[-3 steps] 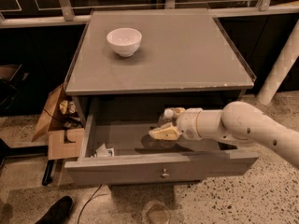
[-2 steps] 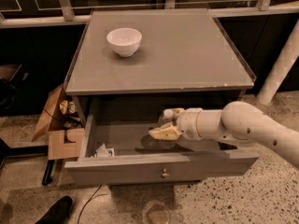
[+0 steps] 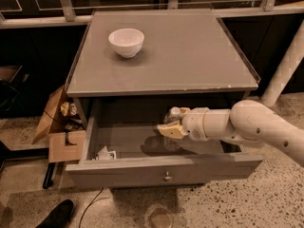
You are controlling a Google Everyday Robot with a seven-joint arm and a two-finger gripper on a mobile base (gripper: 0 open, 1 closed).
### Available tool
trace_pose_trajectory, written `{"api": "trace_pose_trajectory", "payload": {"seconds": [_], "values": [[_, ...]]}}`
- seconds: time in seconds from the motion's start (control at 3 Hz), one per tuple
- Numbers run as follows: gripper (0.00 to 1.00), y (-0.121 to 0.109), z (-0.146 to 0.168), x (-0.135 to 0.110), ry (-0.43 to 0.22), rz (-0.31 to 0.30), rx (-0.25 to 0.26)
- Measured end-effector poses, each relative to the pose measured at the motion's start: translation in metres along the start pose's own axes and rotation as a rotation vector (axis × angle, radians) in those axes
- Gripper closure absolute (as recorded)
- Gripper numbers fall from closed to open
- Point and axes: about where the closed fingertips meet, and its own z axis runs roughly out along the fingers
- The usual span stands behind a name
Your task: Pick water bottle from top drawer and place on counter
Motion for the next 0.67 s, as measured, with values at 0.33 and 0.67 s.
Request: {"api": "trace_pose_trajectory", "payload": {"seconds": [0.33,0.67], "values": [[1.00,0.001,-0.024,-0.028,0.005,0.015,-0.004],[1.00,-0.001,-0.055,-0.075,0.028,0.032,0.007]]}}
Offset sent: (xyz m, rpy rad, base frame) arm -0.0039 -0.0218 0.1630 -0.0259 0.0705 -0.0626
